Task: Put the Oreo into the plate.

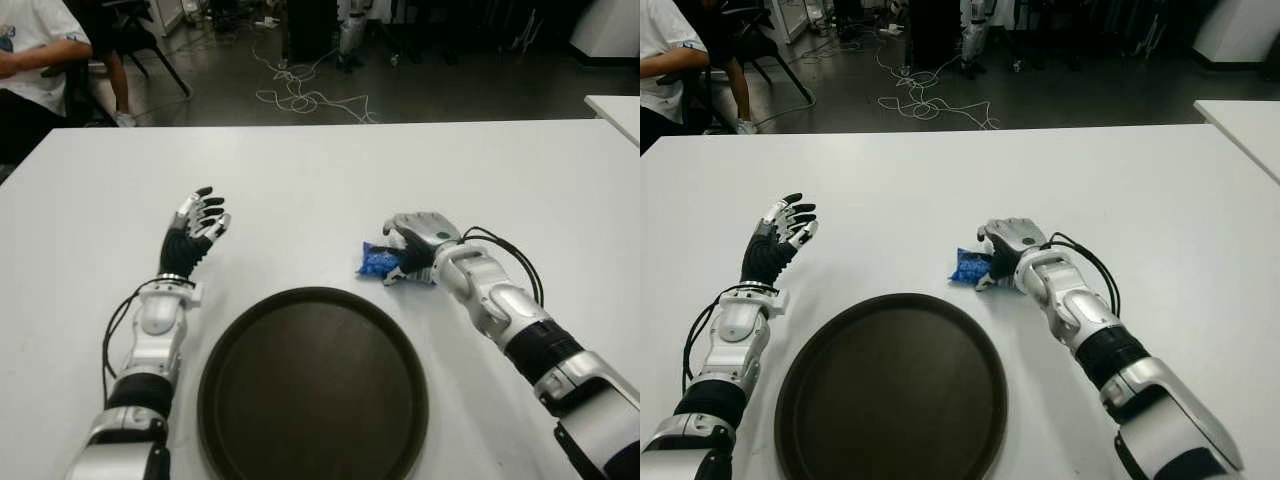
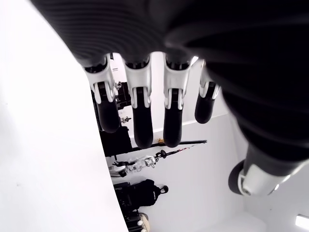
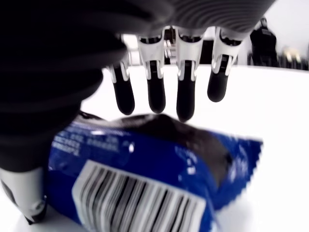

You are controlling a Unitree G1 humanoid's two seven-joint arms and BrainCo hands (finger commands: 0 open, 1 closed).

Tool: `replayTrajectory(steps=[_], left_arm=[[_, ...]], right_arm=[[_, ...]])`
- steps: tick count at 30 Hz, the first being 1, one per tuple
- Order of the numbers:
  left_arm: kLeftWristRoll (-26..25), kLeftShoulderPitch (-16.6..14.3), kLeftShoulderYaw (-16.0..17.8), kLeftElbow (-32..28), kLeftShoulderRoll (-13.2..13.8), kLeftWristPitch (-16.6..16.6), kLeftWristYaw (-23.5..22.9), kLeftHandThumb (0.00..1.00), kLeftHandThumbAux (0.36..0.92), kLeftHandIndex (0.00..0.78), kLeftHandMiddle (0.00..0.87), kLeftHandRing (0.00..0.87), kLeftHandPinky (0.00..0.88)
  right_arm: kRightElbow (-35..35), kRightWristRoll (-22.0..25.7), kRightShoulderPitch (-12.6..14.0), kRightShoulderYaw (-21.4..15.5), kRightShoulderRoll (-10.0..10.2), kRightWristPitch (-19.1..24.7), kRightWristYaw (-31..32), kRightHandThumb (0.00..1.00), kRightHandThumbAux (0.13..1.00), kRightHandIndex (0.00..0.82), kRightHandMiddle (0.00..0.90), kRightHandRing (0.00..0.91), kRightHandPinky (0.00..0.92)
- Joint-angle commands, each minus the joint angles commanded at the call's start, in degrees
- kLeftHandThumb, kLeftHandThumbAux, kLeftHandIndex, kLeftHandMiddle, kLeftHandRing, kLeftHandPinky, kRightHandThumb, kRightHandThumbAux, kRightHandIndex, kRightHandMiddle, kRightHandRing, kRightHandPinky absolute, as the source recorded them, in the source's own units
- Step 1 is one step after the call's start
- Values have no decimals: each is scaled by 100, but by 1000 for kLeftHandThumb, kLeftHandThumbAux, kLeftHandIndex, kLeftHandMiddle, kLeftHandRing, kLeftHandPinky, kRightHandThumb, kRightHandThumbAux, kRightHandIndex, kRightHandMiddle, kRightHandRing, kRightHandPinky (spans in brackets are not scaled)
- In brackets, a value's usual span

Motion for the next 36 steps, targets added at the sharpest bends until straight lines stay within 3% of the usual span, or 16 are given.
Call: replayTrajectory(steps=[4,9,12,24,36], left_arm=[[-2,10,-8,-13,-12,7,16,120,595,160,243,215,165],[-4,30,-9,-67,-28,20,39,136,609,158,246,216,156],[22,46,-18,-90,-29,38,70,141,605,157,249,217,150],[19,85,-20,-168,-34,66,51,141,601,150,243,216,167],[65,67,-32,-159,-20,63,81,116,615,159,245,227,192]], right_arm=[[37,-54,2,23,-43,-77,-291,74,727,459,470,487,529],[53,44,41,-65,-66,-221,-709,233,757,556,671,677,685],[75,158,67,-139,-55,-317,-875,272,759,598,736,733,724],[154,466,145,-437,50,-462,-1342,382,757,632,778,773,757],[205,554,158,-604,87,-545,-1464,401,757,660,789,785,766]])
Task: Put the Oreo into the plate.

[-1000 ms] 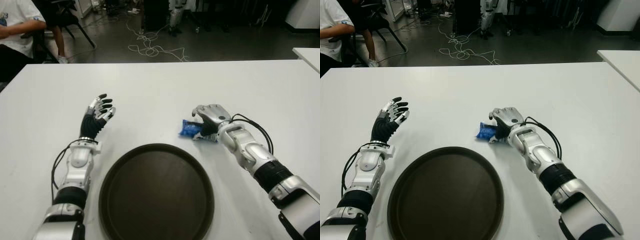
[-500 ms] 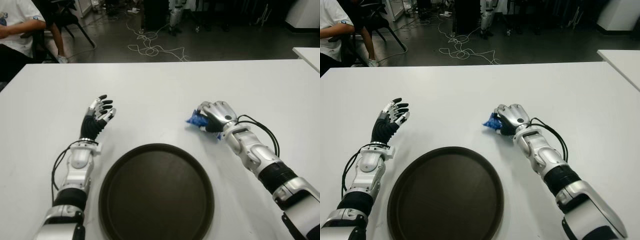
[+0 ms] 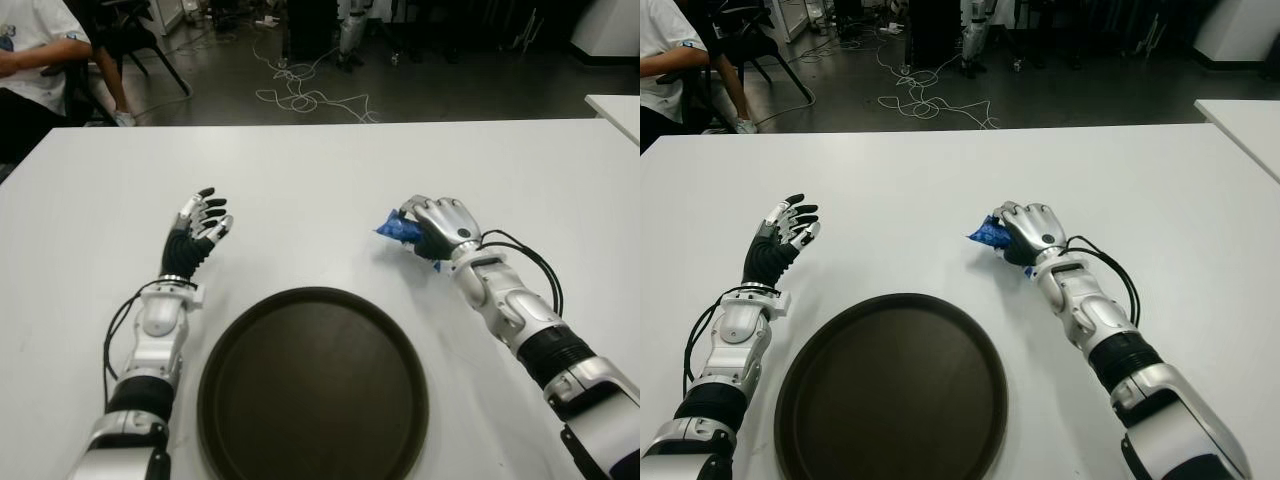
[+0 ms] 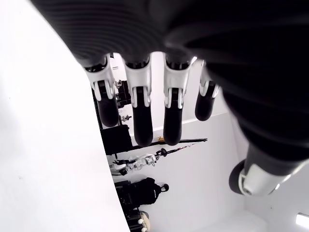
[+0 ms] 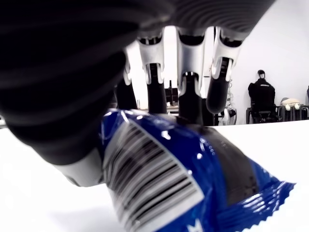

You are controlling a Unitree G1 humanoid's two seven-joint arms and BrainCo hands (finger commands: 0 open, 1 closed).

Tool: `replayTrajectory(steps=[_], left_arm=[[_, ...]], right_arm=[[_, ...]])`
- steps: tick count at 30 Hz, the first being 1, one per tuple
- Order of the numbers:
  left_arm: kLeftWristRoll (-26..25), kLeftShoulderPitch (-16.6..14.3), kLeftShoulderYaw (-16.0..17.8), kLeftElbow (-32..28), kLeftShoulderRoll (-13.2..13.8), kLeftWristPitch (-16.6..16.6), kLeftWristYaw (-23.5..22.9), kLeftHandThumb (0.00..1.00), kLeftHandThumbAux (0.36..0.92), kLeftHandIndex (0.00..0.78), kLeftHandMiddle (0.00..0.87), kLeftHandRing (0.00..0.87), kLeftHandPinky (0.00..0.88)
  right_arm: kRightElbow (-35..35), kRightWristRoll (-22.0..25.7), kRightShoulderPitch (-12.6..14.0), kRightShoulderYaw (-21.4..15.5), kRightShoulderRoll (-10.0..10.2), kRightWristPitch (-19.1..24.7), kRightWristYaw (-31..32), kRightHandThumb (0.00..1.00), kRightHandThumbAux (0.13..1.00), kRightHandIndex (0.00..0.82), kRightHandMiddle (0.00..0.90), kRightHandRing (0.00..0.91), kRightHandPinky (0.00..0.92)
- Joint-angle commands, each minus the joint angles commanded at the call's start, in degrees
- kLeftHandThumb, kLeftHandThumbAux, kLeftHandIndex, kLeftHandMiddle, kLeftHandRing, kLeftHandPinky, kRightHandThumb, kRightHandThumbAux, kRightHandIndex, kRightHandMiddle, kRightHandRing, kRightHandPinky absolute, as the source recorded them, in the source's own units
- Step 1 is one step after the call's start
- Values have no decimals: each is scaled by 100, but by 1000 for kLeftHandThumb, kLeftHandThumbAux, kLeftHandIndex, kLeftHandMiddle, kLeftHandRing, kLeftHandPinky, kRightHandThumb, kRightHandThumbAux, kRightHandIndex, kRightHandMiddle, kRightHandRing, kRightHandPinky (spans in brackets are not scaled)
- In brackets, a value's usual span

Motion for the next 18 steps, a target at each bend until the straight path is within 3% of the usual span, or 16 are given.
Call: replayTrajectory(steps=[18], left_arm=[[25,2,1,7,-24,-17,101,147,625,153,242,230,212]], right_arm=[[-148,131,72,-182,30,91,73,399,774,663,789,790,772]])
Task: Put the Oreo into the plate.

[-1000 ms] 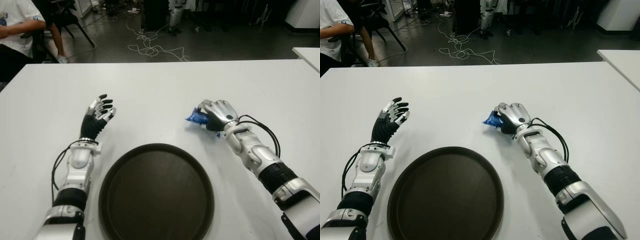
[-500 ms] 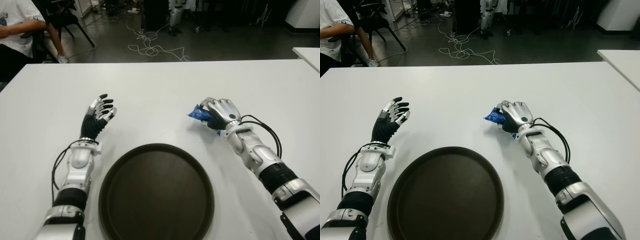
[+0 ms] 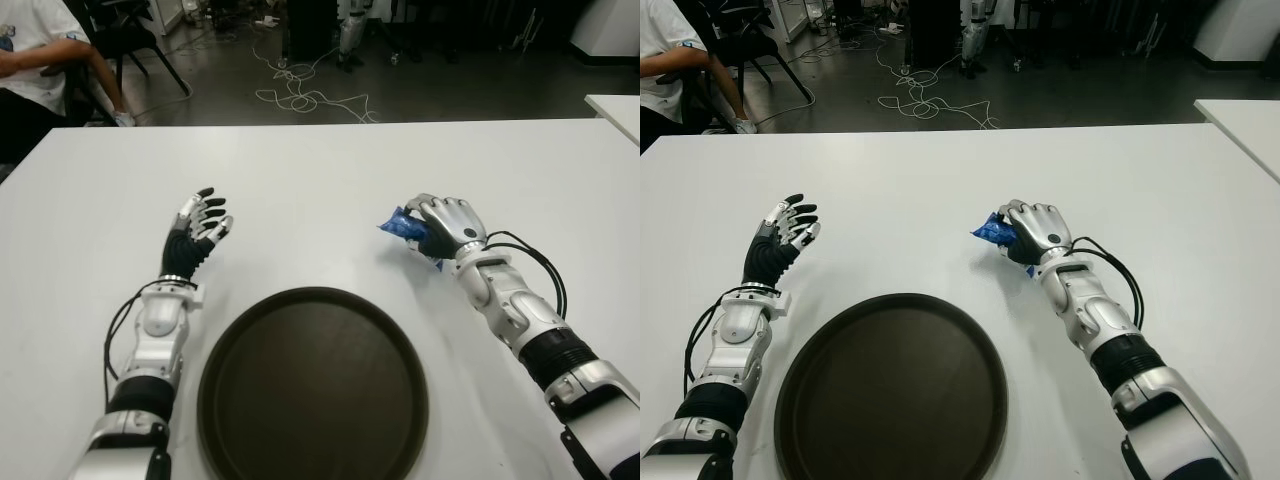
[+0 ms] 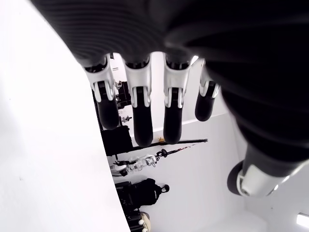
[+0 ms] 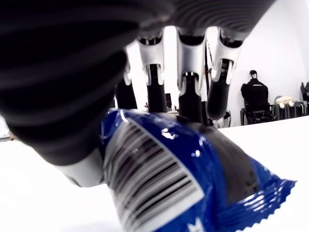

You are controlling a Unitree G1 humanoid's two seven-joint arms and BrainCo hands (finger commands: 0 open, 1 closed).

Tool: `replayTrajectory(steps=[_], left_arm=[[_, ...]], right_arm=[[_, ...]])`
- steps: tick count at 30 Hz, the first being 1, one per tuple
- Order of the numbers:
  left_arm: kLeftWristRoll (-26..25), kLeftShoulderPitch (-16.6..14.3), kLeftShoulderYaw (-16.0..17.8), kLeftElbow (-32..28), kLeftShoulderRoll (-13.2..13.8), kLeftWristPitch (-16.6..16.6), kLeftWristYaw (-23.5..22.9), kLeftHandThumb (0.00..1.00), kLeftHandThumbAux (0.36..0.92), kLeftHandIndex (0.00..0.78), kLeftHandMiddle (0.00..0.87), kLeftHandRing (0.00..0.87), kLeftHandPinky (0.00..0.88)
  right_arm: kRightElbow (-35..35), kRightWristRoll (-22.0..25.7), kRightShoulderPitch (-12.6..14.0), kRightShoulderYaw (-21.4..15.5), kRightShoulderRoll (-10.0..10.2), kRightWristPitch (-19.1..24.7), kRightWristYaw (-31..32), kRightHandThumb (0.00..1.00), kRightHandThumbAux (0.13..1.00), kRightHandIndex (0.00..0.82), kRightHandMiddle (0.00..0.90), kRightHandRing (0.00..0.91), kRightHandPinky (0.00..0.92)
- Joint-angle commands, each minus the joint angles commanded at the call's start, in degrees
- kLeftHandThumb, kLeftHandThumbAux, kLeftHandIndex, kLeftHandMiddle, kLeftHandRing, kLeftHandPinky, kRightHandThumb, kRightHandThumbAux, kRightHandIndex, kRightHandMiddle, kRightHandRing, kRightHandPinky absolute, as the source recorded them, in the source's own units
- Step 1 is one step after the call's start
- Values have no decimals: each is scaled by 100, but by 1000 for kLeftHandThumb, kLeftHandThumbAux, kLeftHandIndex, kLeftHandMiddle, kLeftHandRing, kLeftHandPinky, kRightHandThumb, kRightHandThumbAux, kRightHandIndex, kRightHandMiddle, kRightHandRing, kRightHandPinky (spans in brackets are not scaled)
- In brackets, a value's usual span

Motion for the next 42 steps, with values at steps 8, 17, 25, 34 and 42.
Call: replayTrajectory(steps=[8,17,25,34,42], left_arm=[[-26,-39,-8,48,14,72,-45,132,609,145,232,214,177],[-72,-123,10,192,18,55,-103,141,609,154,238,219,183],[-90,-174,30,302,20,72,-104,144,613,150,239,217,177],[-42,-196,17,392,34,-122,-84,131,600,165,252,224,182],[-34,-207,16,444,38,-112,-67,128,590,158,247,223,186]], right_arm=[[4,71,-2,-55,10,-44,2,389,777,657,786,786,771],[-394,81,11,-131,-27,-79,28,384,781,653,781,779,764],[-1450,93,79,-309,-111,-166,195,358,799,654,780,780,764],[-2888,241,518,-296,121,-417,447,324,811,650,779,783,773],[-3173,332,778,-45,459,-889,541,256,829,677,804,812,812]])
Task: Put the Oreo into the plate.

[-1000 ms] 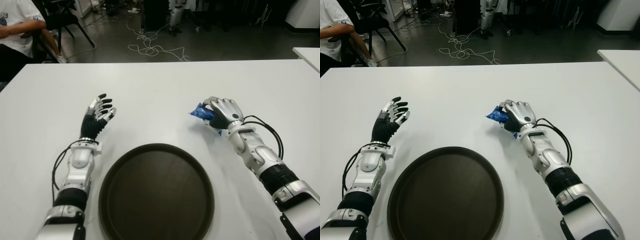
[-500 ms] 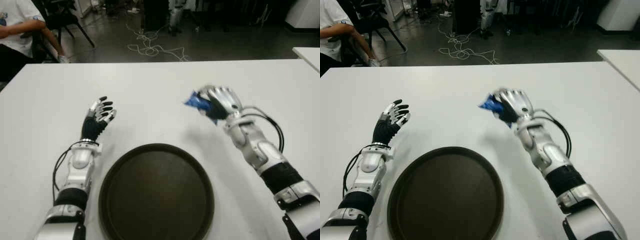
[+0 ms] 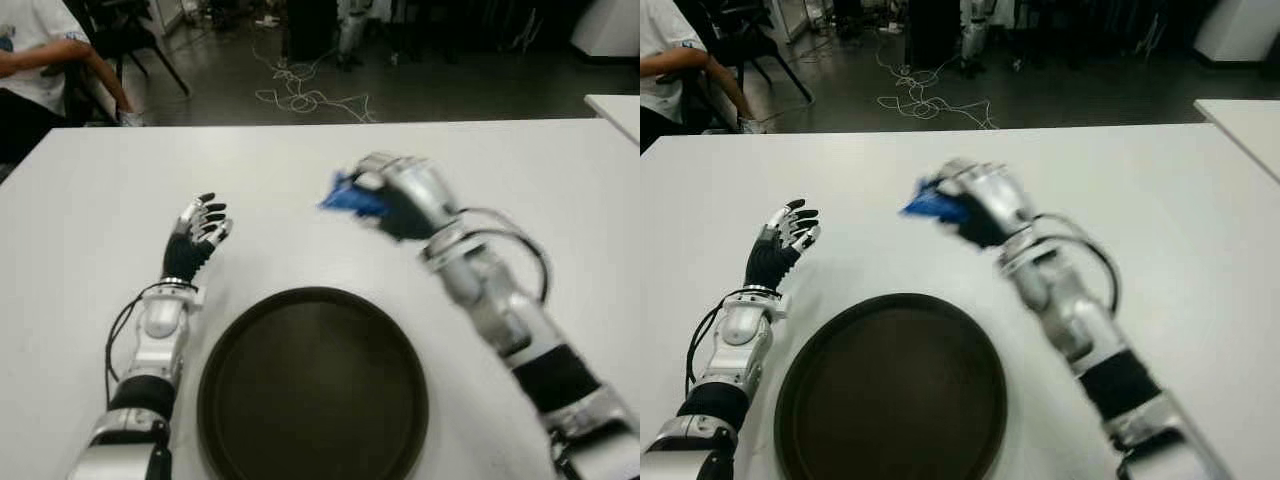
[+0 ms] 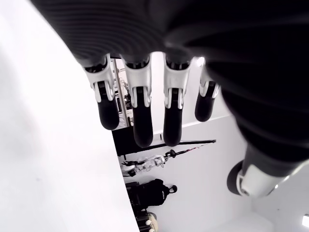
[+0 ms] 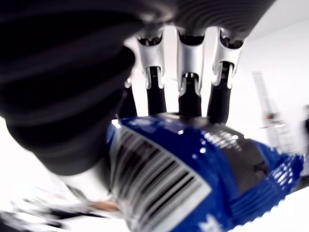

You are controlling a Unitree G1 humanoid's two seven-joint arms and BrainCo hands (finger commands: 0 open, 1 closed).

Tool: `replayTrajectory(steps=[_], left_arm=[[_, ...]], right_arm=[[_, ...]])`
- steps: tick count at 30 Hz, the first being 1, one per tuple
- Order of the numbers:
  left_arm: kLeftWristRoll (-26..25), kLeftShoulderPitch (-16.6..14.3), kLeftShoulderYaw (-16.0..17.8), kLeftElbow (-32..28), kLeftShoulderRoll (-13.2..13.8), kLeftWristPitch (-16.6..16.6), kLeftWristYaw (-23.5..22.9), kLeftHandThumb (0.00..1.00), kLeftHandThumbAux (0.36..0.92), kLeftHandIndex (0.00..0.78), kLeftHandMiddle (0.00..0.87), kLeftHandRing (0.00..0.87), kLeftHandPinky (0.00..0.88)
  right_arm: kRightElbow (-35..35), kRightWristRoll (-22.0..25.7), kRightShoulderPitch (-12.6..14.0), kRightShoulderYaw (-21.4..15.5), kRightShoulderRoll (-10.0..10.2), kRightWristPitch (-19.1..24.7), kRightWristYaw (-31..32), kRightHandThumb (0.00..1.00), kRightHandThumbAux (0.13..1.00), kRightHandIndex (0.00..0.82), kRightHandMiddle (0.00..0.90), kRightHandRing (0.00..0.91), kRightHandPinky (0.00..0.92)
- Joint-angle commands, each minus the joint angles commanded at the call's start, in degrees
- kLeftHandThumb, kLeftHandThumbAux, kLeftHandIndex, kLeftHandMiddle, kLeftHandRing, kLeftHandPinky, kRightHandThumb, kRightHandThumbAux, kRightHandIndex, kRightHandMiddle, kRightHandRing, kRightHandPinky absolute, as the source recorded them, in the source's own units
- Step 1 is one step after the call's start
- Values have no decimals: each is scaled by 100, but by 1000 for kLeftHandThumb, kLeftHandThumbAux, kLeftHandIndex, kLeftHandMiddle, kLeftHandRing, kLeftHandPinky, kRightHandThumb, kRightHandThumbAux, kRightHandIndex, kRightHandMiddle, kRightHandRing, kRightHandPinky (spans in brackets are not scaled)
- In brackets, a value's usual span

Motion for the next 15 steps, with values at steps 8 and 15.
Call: replayTrajectory(steps=[8,15], left_arm=[[-6,-2,15,64,-19,-75,56,131,609,158,245,223,179],[-81,9,32,36,-48,-112,-1,131,592,157,244,224,179]], right_arm=[[-381,-237,-48,330,-41,-30,788,190,855,717,830,840,839],[-773,-167,143,440,-89,-218,1223,192,847,700,814,825,820]])
